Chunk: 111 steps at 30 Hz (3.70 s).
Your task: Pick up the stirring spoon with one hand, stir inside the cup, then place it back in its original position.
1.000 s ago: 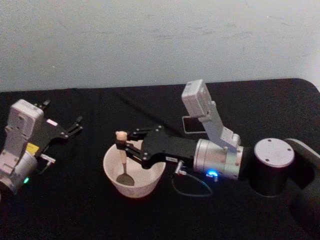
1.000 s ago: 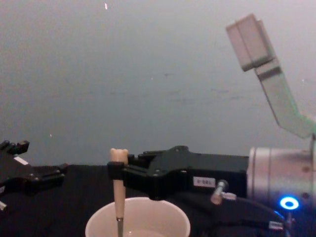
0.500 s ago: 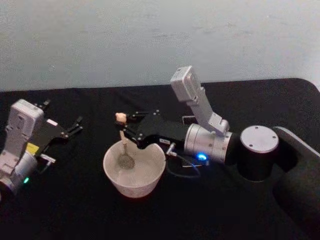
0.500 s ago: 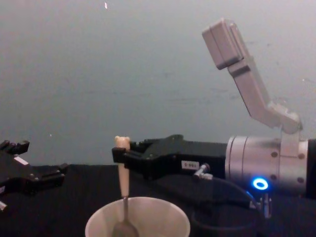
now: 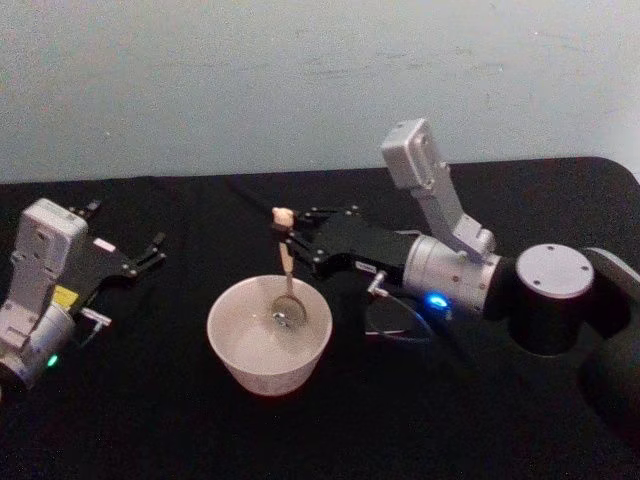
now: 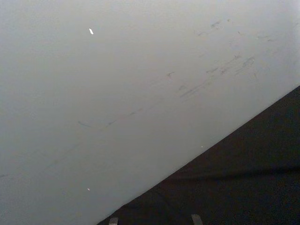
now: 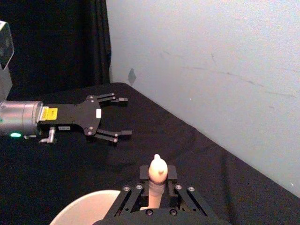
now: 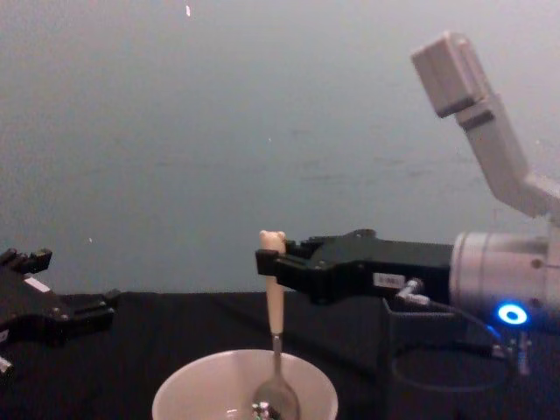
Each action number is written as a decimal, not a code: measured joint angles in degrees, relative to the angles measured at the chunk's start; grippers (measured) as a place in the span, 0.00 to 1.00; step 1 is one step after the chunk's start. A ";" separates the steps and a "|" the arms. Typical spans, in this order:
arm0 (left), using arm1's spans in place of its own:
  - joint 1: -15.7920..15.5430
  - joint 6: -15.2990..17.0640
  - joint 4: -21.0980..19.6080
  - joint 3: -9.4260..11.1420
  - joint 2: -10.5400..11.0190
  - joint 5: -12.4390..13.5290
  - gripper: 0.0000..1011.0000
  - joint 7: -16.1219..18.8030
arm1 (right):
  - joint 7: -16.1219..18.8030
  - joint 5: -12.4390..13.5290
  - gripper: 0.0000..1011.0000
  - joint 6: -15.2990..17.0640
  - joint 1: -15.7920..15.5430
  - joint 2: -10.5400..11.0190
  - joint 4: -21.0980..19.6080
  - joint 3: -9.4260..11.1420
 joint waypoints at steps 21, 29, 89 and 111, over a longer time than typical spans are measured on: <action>0.00 0.00 0.00 0.00 0.00 0.00 0.99 0.00 | 5.01 5.51 0.21 2.92 -7.27 8.92 -13.04 0.96; 0.00 0.00 0.00 0.00 0.00 0.00 0.99 0.00 | 5.89 7.05 0.21 3.63 -7.38 9.59 -14.74 -0.95; 0.00 0.00 0.00 0.00 0.00 0.00 0.99 0.00 | 2.97 4.66 0.21 4.49 -3.17 6.69 -8.12 0.26; 0.00 0.00 0.00 0.00 0.00 0.00 0.99 0.00 | 5.06 7.07 0.21 5.48 -4.37 7.27 -12.05 -4.22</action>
